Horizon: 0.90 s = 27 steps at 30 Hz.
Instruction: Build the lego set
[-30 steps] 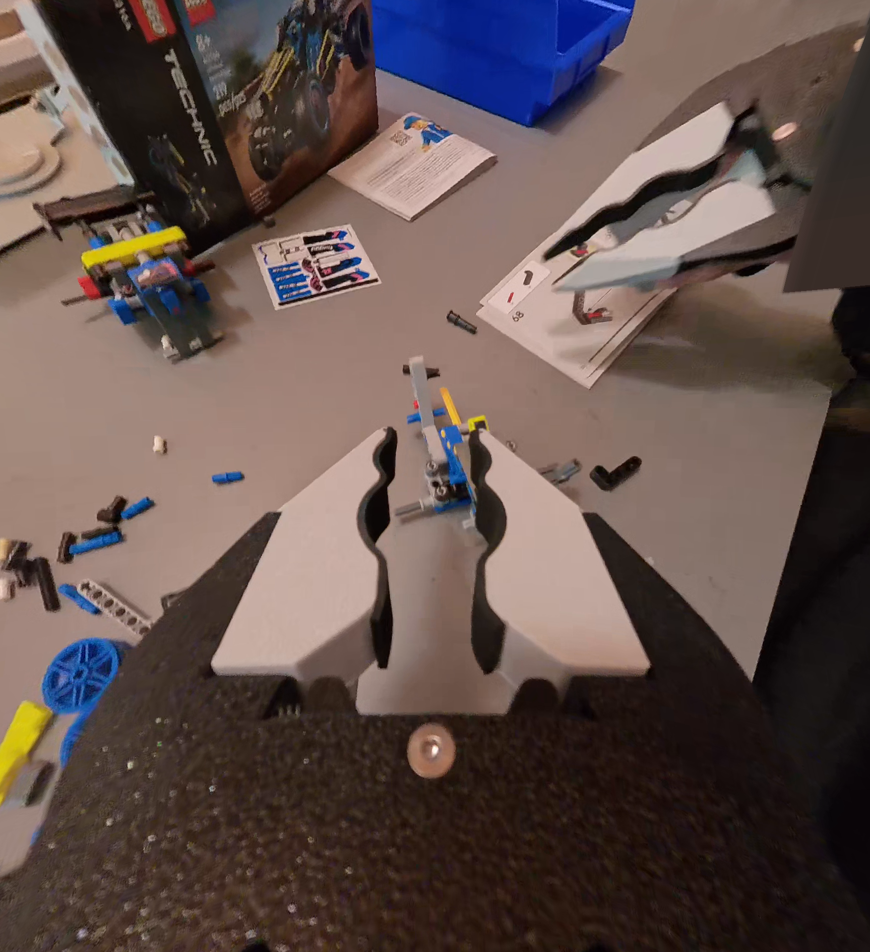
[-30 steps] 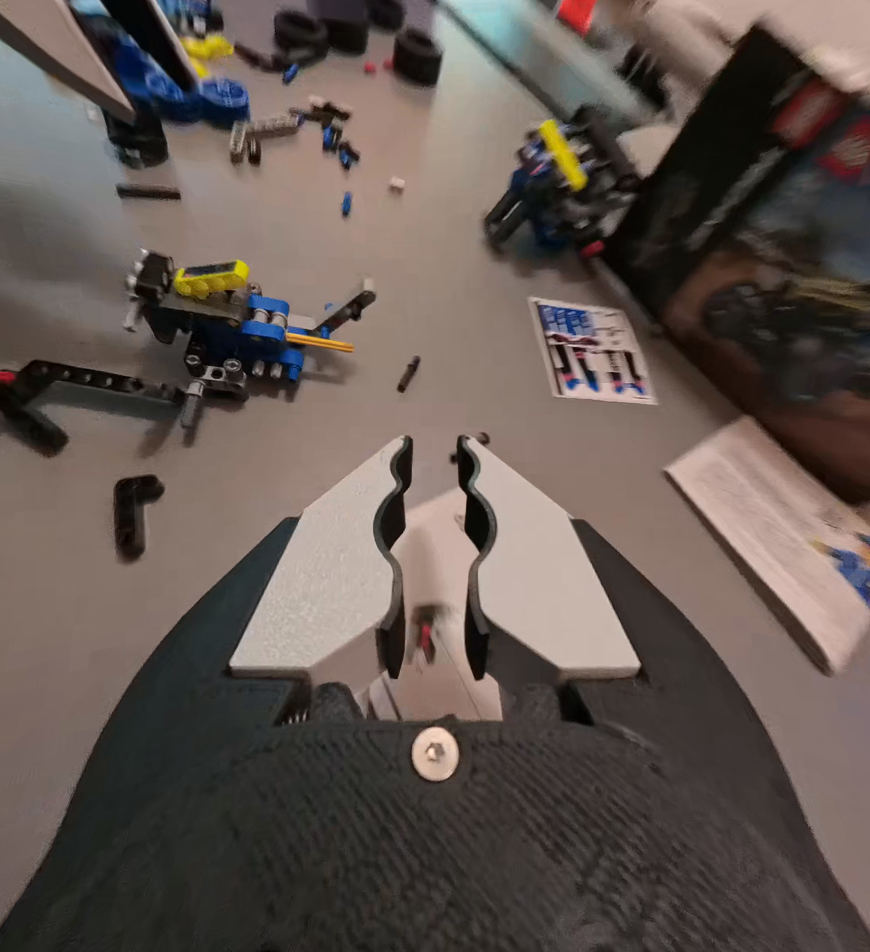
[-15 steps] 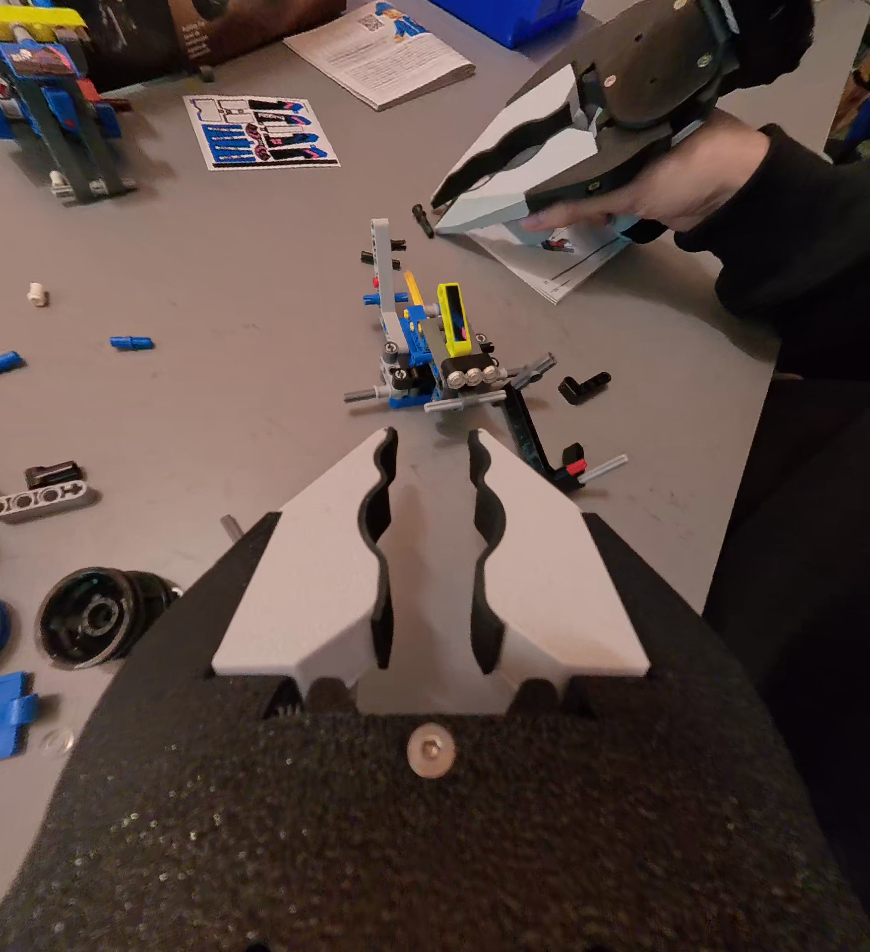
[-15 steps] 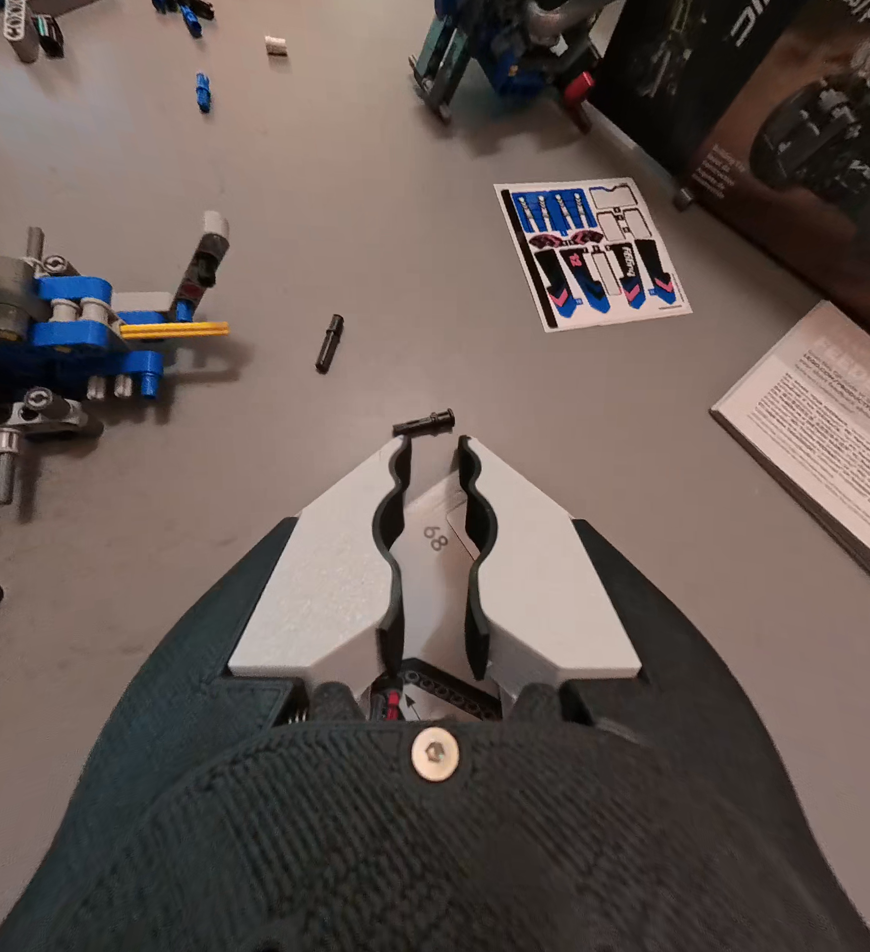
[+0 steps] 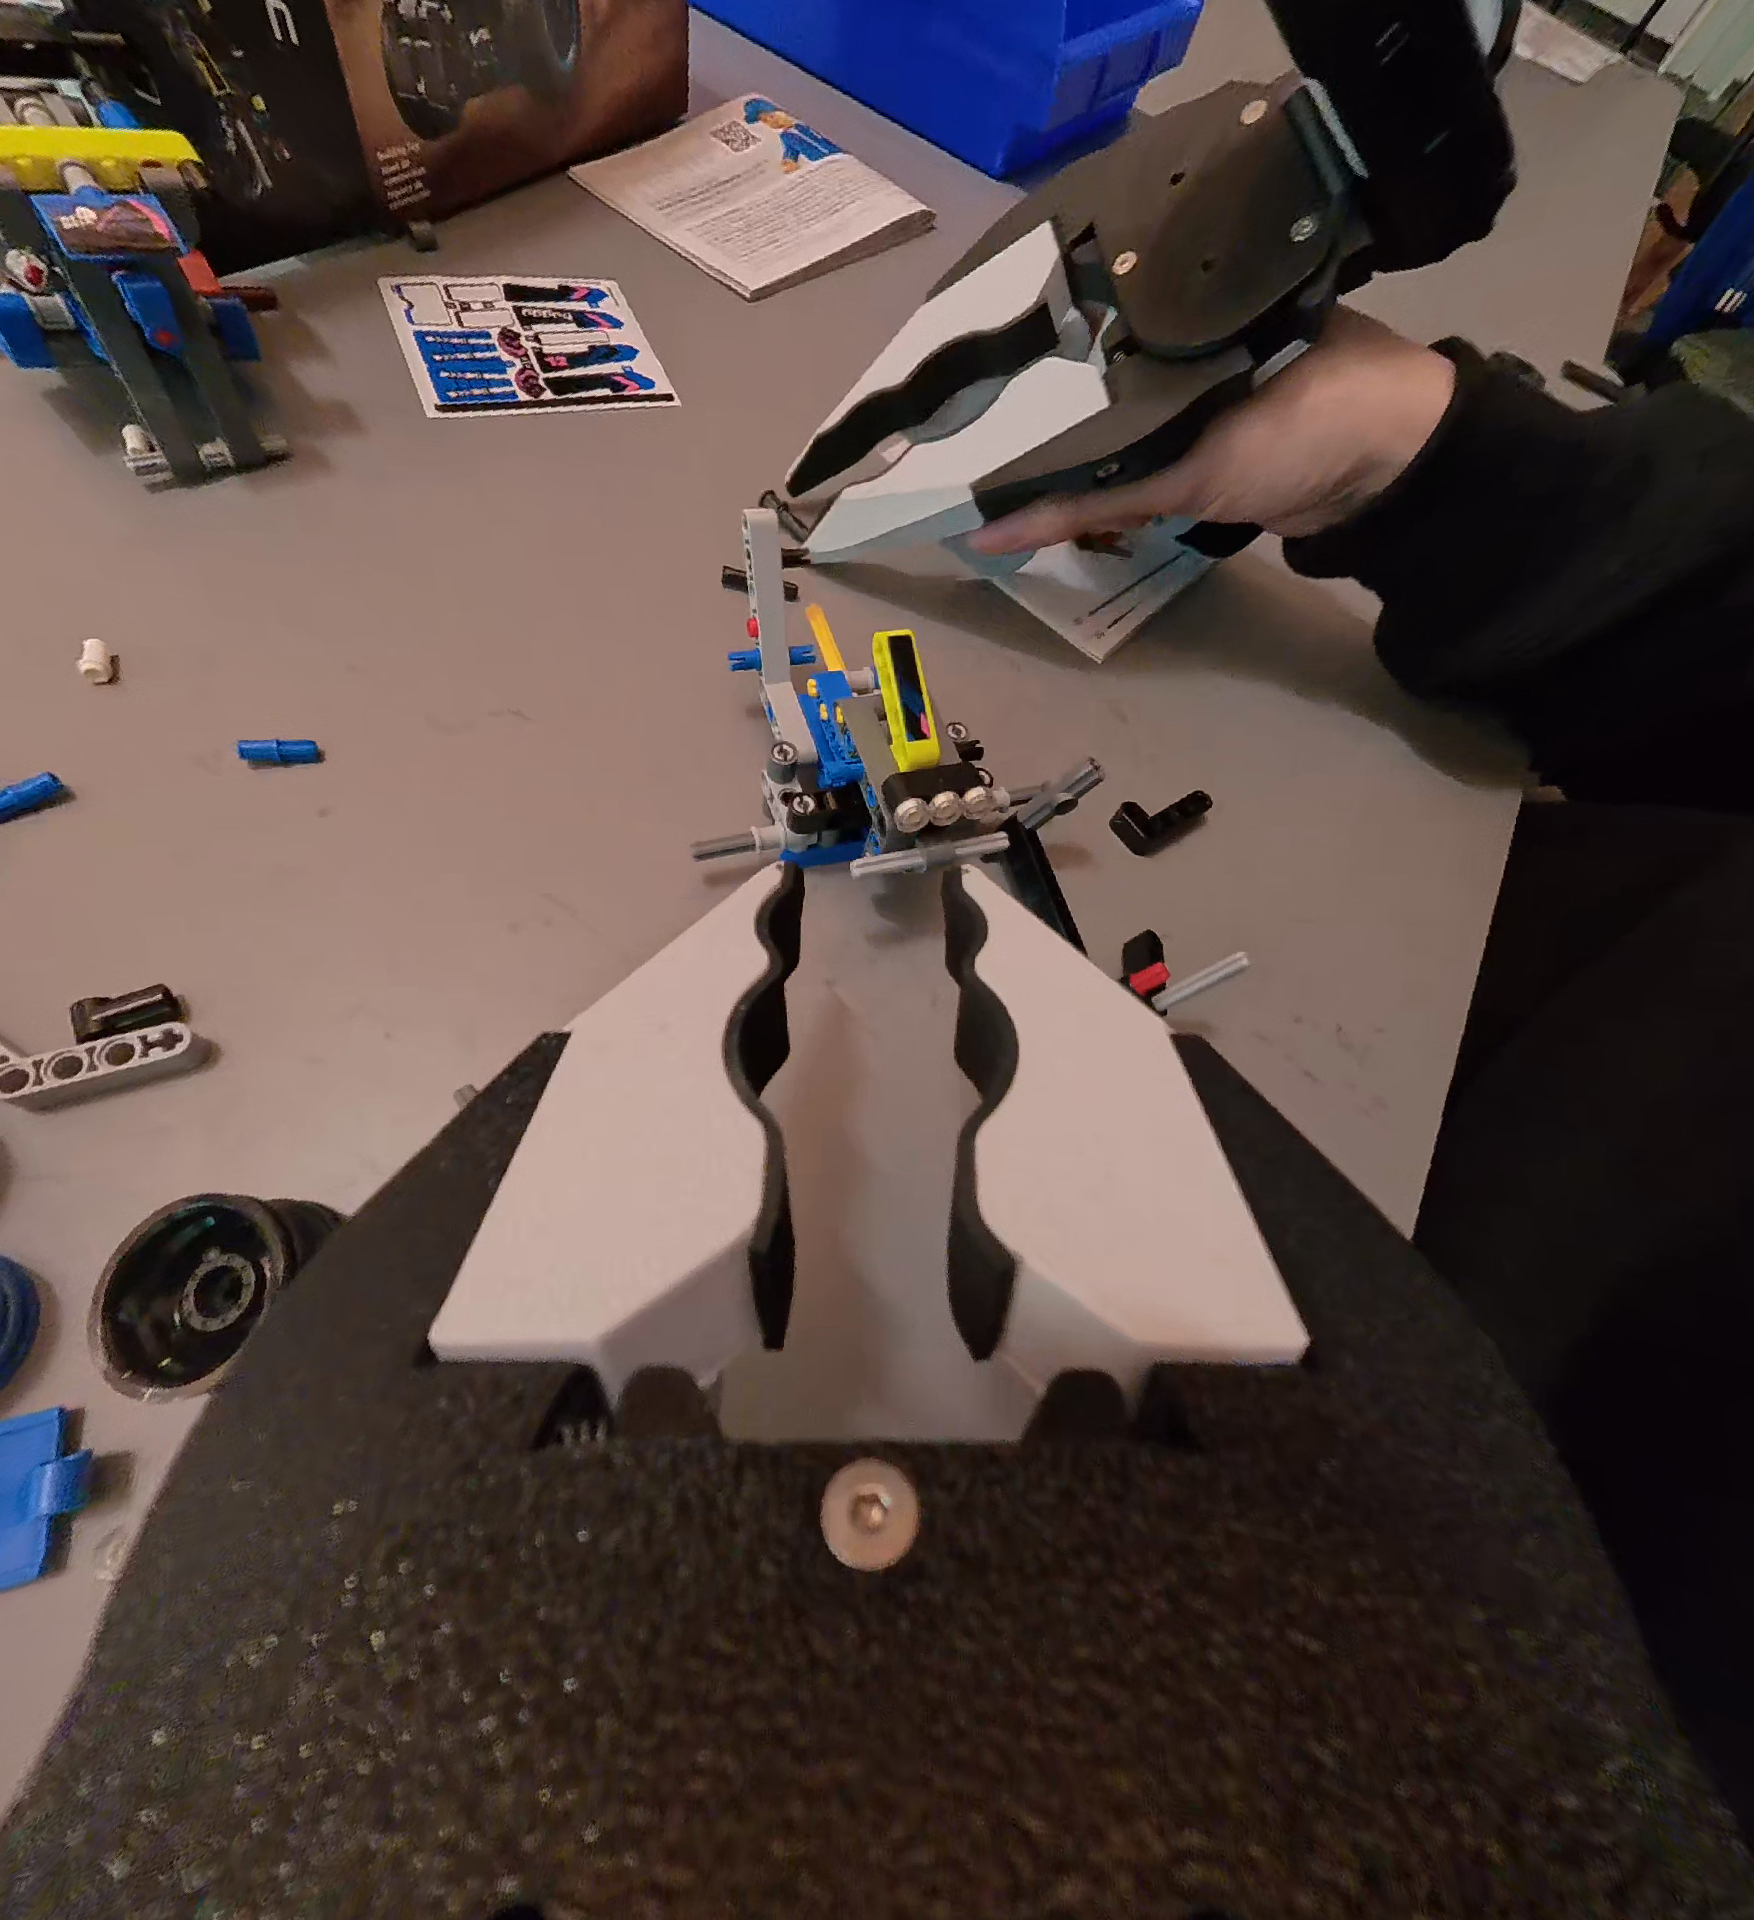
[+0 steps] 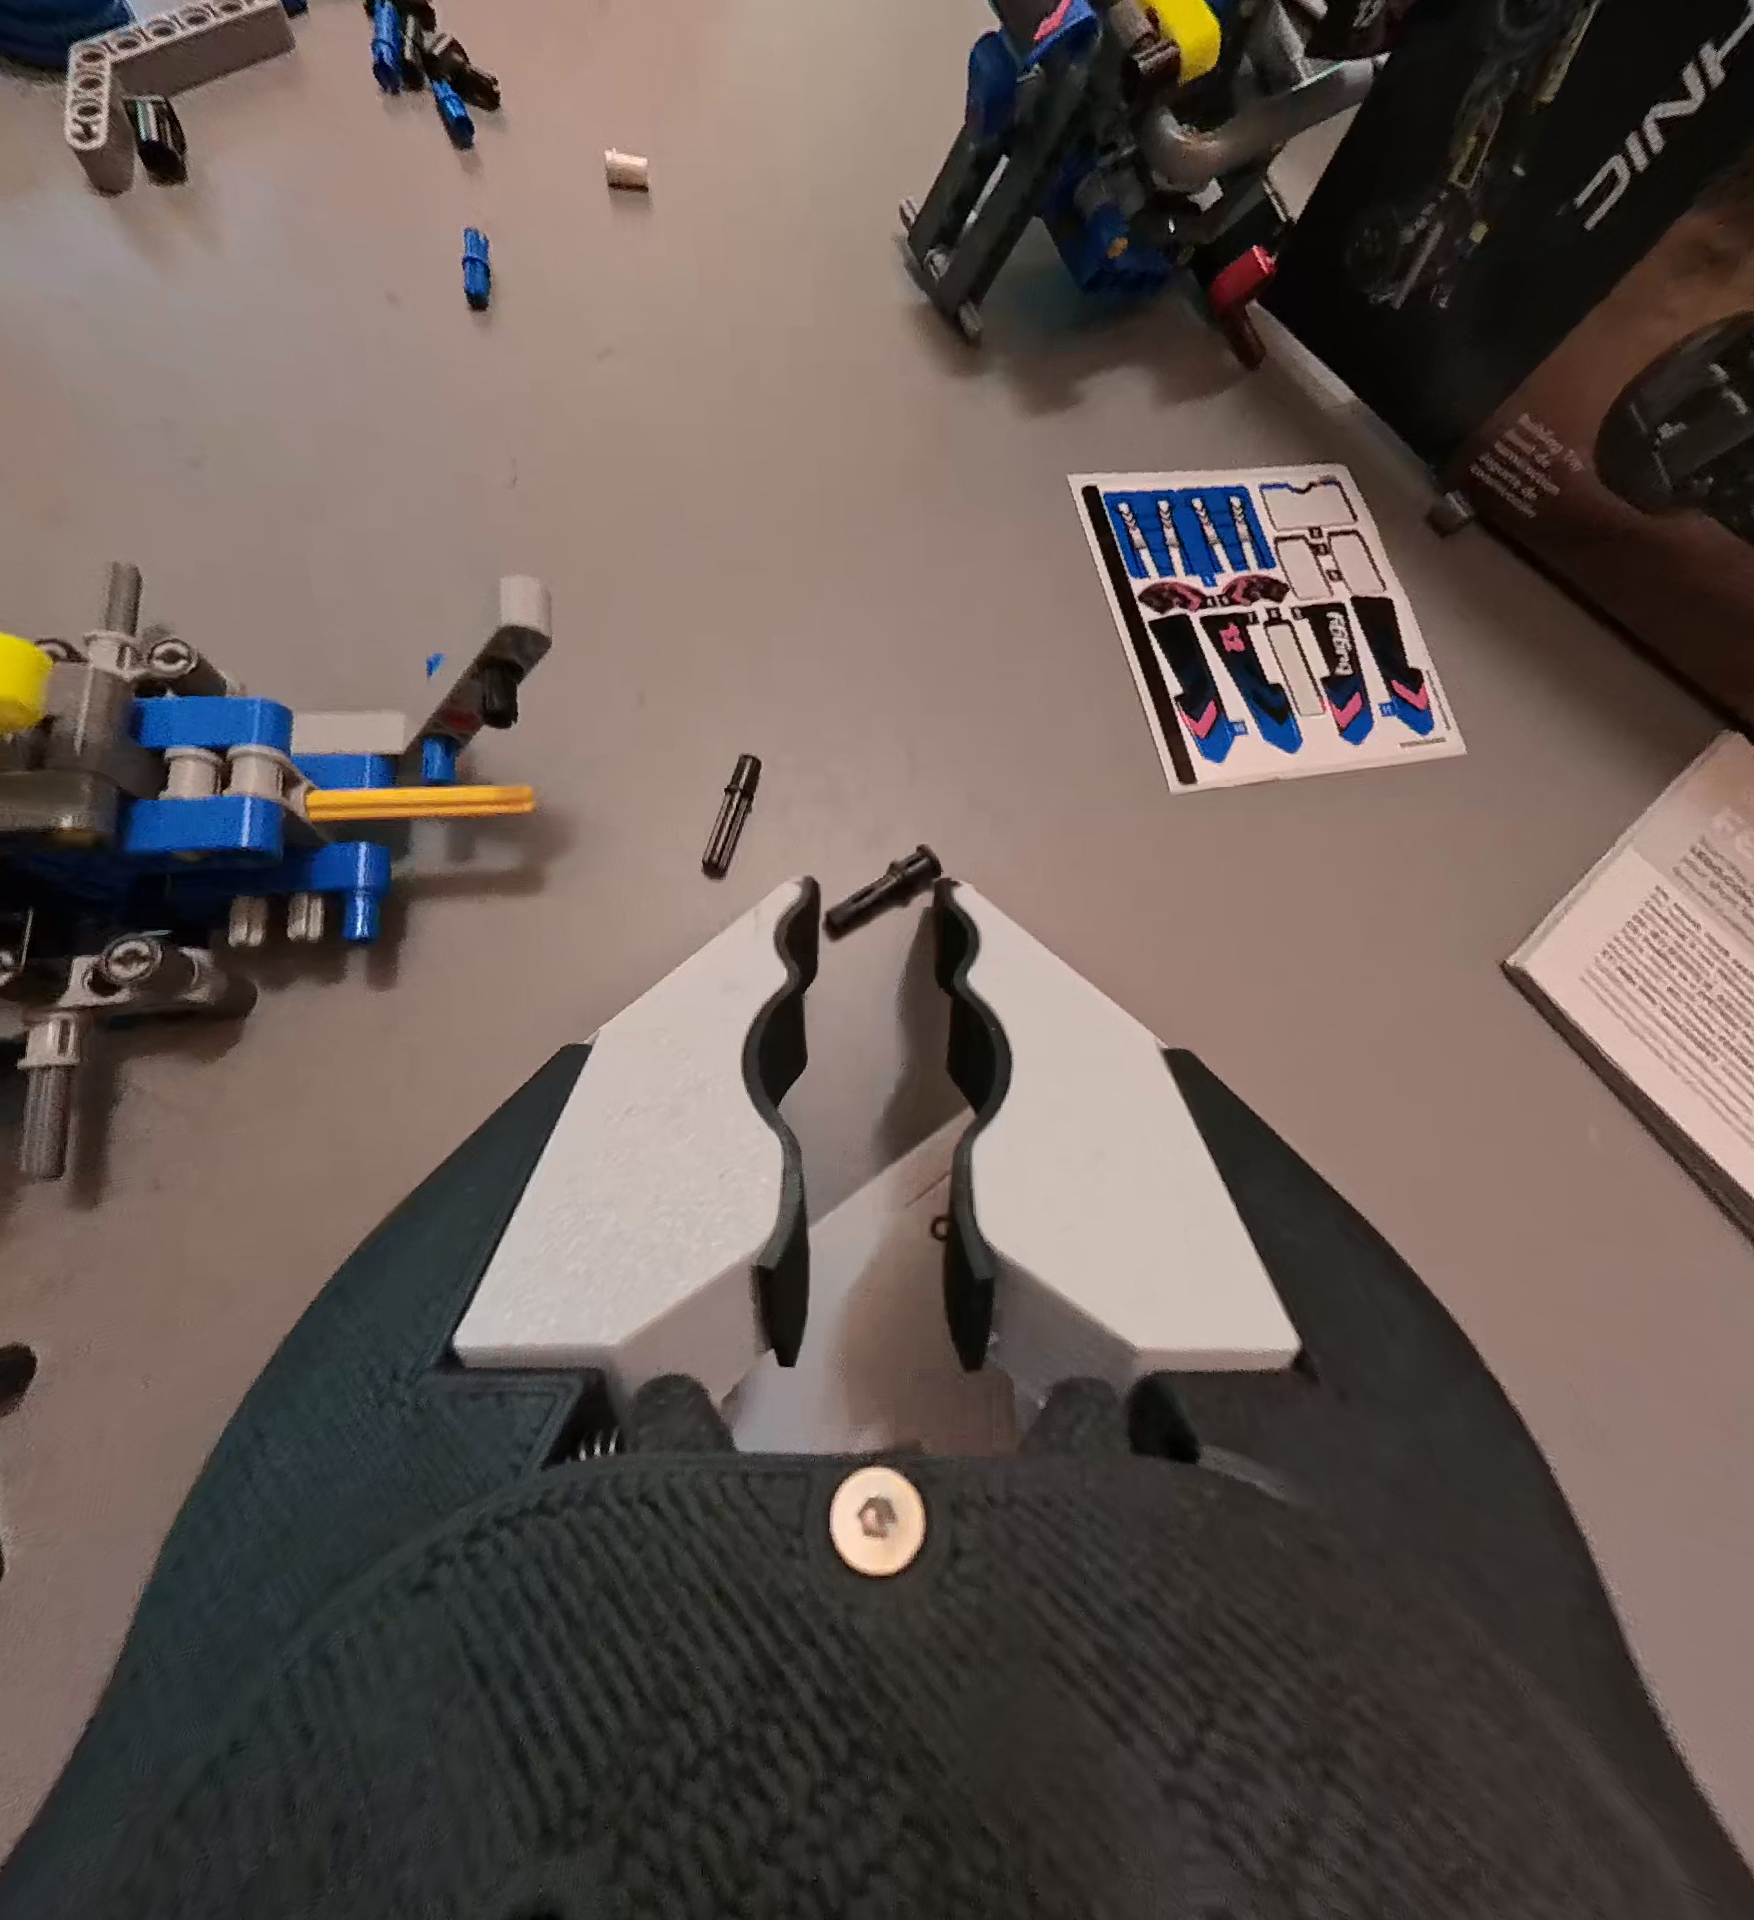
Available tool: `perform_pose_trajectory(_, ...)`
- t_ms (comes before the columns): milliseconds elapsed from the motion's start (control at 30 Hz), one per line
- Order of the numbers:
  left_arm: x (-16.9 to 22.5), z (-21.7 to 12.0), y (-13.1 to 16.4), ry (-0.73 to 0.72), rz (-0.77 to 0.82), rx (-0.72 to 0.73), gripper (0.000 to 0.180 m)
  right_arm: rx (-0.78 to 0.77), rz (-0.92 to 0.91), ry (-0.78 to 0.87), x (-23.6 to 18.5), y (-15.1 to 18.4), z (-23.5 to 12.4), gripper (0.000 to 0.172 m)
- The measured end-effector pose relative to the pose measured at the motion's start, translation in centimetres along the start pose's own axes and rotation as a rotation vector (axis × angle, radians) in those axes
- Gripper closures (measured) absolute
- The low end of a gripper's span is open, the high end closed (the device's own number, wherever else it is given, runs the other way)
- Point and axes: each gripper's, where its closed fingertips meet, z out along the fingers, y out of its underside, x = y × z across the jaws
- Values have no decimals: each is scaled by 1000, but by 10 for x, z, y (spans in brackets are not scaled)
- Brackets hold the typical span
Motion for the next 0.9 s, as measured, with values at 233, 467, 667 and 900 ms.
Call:
perform_pose_trajectory(233, 2, -5, -1, -14, 19, -3, 156, -5, -43, 18, -1, 2, -1, 170)
perform_pose_trajectory(467, 23, -1, -26, 14, 85, 41, 158, 292, -58, -65, -31, -31, -70, 170)
perform_pose_trajectory(667, 79, 23, -47, 77, 420, 54, 156, 308, -35, -309, -89, 10, -128, 170)
perform_pose_trajectory(900, 134, 69, -35, 205, 663, -41, 150, 317, 37, -418, -86, 48, -163, 169)
